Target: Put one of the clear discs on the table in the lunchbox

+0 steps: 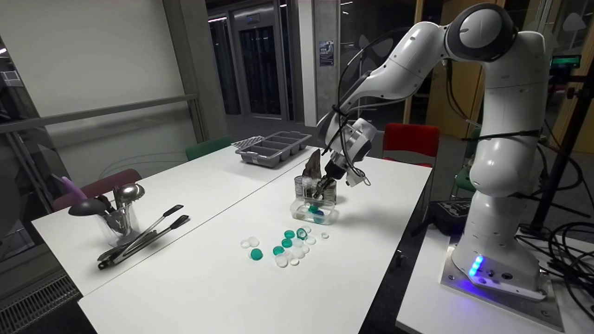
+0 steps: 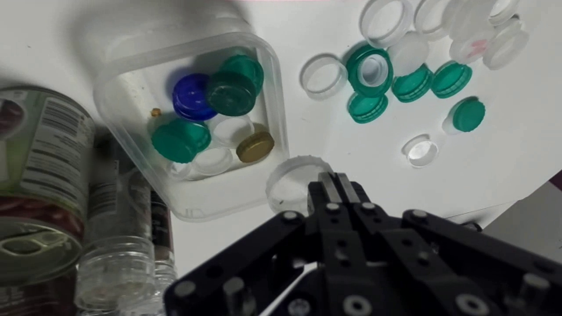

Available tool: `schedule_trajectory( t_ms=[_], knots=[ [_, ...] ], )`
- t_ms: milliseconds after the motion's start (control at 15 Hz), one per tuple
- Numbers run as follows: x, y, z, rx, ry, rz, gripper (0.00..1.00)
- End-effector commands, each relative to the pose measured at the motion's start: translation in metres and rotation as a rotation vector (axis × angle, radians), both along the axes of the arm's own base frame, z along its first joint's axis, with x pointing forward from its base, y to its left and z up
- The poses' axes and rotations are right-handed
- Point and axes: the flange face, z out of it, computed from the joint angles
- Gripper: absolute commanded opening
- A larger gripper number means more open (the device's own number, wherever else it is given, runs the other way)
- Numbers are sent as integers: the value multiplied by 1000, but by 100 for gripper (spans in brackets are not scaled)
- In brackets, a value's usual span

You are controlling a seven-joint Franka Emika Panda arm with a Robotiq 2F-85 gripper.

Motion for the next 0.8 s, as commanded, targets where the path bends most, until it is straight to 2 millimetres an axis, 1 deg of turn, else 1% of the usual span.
schedule_trajectory(
  t_ms=[0,67,133,200,333,467,667,733],
  knots=[
    [12,-22,-9,52,5,-47,15],
    [15,-26,-12,59,6,-50,29],
    [19,-29,-16,66,10,-57,35],
    [22,-31,-19,73,11,-59,44],
    [28,-32,-22,81,10,-63,57],
    [31,-22,-20,60,3,-37,72],
    [29,8,-15,-19,11,35,94],
    [24,24,-15,-65,24,57,100]
  ],
)
